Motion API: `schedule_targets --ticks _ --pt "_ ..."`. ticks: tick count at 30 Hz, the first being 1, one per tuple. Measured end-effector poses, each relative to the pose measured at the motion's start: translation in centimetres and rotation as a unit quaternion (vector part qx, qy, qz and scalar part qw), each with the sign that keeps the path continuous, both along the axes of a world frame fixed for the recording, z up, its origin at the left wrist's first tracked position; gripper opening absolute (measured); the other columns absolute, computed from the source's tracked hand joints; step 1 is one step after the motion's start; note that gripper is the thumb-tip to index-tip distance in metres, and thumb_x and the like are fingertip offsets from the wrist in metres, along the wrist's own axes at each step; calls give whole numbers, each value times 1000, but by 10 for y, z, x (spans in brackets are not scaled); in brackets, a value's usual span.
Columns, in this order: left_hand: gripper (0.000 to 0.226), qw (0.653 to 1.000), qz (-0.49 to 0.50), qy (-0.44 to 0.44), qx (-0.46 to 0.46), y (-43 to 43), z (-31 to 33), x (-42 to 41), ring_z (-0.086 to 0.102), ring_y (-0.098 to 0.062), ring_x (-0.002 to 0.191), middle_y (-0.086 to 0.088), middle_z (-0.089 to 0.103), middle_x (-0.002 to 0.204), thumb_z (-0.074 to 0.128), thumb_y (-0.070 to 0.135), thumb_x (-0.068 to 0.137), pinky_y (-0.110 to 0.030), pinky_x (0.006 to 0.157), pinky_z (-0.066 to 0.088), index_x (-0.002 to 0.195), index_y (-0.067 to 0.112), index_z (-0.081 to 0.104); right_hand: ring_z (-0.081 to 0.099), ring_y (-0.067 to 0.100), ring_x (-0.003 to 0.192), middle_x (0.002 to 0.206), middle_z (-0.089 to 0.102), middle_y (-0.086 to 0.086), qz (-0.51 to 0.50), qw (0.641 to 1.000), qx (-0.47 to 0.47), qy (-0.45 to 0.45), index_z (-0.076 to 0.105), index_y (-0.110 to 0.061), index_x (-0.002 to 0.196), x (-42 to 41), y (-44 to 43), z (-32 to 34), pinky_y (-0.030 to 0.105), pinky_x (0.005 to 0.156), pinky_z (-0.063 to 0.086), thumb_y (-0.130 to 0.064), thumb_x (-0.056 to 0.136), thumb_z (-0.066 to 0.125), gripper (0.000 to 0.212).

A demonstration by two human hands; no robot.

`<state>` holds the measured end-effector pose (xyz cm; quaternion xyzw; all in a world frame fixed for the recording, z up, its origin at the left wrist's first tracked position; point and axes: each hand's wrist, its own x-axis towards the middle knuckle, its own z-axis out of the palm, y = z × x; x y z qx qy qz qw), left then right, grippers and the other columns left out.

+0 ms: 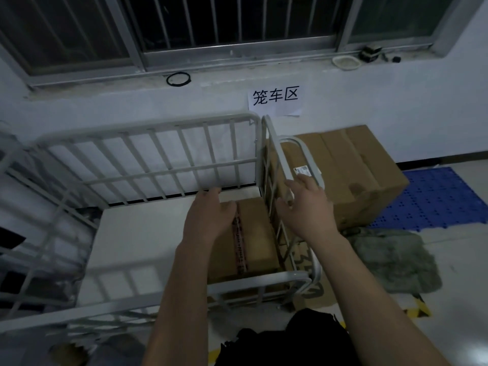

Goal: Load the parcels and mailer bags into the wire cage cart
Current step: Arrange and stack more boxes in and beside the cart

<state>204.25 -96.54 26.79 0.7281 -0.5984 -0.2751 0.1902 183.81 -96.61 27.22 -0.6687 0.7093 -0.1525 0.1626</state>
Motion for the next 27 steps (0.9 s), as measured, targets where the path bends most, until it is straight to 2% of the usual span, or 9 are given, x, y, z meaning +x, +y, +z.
schedule_targets --ticks 4,9,11,13,14,18,21,23,27 --pt "57 1000 -2 2 6 5 -1 -11 43 -22 132 -10 40 150 49 42 101 -30 101 36 150 17 39 37 31 139 159 32 2 -5 1000 9 -7 49 -27 144 -12 0 1 57 109 37 -42 94 57 53" --pt "55 1000 14 4 14 7 2 -48 45 -22 131 -8 38 152 47 41 101 -25 94 32 150 19 38 36 31 140 161 27 1 -2 1000 13 -14 45 -29 145 -52 4 7 56 111 34 -42 95 52 52" --pt "55 1000 14 3 14 9 1 -73 44 -23 131 -8 40 150 47 42 101 -26 99 34 150 19 39 34 30 140 161 25 -1 1 1000 21 -11 42 -29 148 -75 6 7 54 111 34 -44 96 51 55" --pt "56 1000 15 -4 13 10 0 -102 43 -24 133 -8 40 150 47 44 99 -34 107 37 150 20 39 34 30 141 159 28 0 2 999 28 -19 43 -27 148 -103 10 5 53 111 34 -42 96 53 55" --pt "56 1000 15 -11 13 10 0 -119 44 -25 133 -8 41 150 47 44 99 -34 106 38 149 20 40 34 30 141 158 30 1 4 999 30 -23 45 -27 147 -120 12 4 53 110 35 -41 95 54 54" --pt "46 999 4 -32 19 12 2 -194 52 -24 120 -12 53 137 50 34 100 -23 85 35 140 11 49 32 33 142 158 31 3 3 998 49 -46 46 -31 144 -194 13 -5 55 111 36 -39 95 54 51" --pt "41 999 4 -28 20 19 -2 -250 52 -22 114 -9 53 134 53 34 100 -23 83 34 136 15 52 31 31 143 158 31 4 8 997 61 -42 46 -30 145 -247 14 -15 53 110 38 -43 93 53 55" --pt "38 999 10 -14 34 25 -4 -285 49 -16 102 -7 52 131 52 36 101 -24 80 35 134 18 52 32 30 142 156 34 3 21 997 67 -38 48 -31 142 -279 17 -21 53 108 40 -46 90 50 54" --pt "41 998 23 -10 52 36 -7 -335 42 -12 95 -7 51 130 51 37 101 -25 80 34 137 20 48 34 34 138 157 30 3 23 995 88 -39 46 -28 145 -332 22 -25 51 108 41 -42 94 54 53"
